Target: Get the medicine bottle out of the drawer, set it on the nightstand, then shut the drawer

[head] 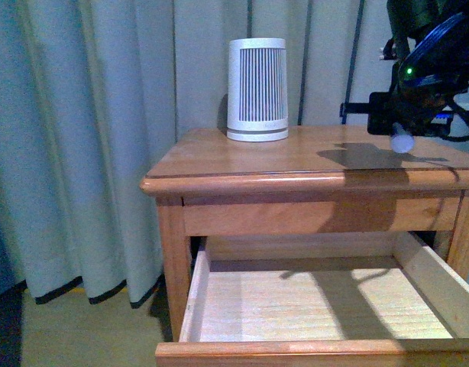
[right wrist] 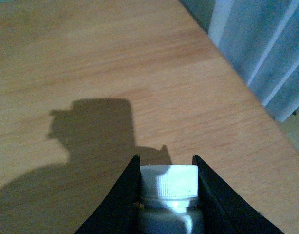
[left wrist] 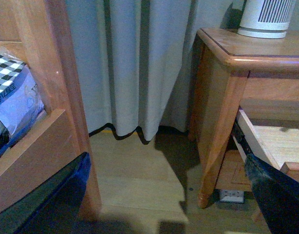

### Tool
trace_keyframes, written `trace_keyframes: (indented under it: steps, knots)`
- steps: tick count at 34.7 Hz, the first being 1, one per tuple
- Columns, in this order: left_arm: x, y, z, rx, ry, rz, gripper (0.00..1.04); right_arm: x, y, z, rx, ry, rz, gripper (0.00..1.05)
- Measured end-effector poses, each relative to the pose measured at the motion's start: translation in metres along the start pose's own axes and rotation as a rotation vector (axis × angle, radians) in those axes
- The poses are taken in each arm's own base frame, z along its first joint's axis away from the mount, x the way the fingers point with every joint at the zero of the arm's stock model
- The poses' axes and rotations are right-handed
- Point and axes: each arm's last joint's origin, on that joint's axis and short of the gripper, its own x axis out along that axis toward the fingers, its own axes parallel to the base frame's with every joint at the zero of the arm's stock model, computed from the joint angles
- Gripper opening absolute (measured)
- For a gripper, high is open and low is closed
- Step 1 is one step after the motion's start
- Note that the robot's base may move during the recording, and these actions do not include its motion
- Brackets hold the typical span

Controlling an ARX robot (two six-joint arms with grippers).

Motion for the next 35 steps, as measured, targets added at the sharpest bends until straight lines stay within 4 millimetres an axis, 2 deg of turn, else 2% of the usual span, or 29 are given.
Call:
trace_keyframes:
  steps: [4,12,15,18,19,21,23,25,27,31,33,35]
  knots:
    - [0.000,0.000,0.000,0.000,0.000,0.000,0.98,0.006,0.008,-0.010,-0.006,0.023,0.035,0.31]
    - [0.000,0.000,0.000,0.000,0.000,0.000,0.98,0.001,0.015,0.000,0.019,-0.069,0.069,0.61]
    - [0.000,0.000,0.000,0.000,0.000,0.000,0.98,-0.008,0.011,0.010,0.042,-0.124,0.081,0.77]
    - [0.000,0.000,0.000,0.000,0.000,0.000,0.98,-0.030,0.000,0.026,0.074,-0.204,0.087,0.94]
    - [0.000,0.000,0.000,0.000,0.000,0.000,0.98,-0.044,-0.007,0.033,0.090,-0.236,0.095,0.99]
    - [0.000,0.000,0.000,0.000,0.000,0.000,0.98,-0.062,-0.016,0.039,0.102,-0.247,0.095,0.98]
    - [0.000,0.000,0.000,0.000,0.000,0.000,0.98,-0.095,-0.031,0.042,0.115,-0.261,0.098,0.98]
    - [0.000,0.000,0.000,0.000,0.000,0.000,0.98,-0.115,-0.040,0.041,0.127,-0.285,0.099,0.98]
    - [0.000,0.000,0.000,0.000,0.000,0.000,0.98,-0.137,-0.052,0.034,0.140,-0.294,0.119,0.98]
    - [0.000,0.000,0.000,0.000,0.000,0.000,0.98,-0.175,-0.077,0.001,0.138,-0.267,0.132,0.98]
    - [0.000,0.000,0.000,0.000,0.000,0.000,0.98,-0.190,-0.088,-0.021,0.129,-0.241,0.125,0.98]
    - [0.000,0.000,0.000,0.000,0.000,0.000,0.98,-0.209,-0.103,-0.057,0.116,-0.189,0.115,0.98]
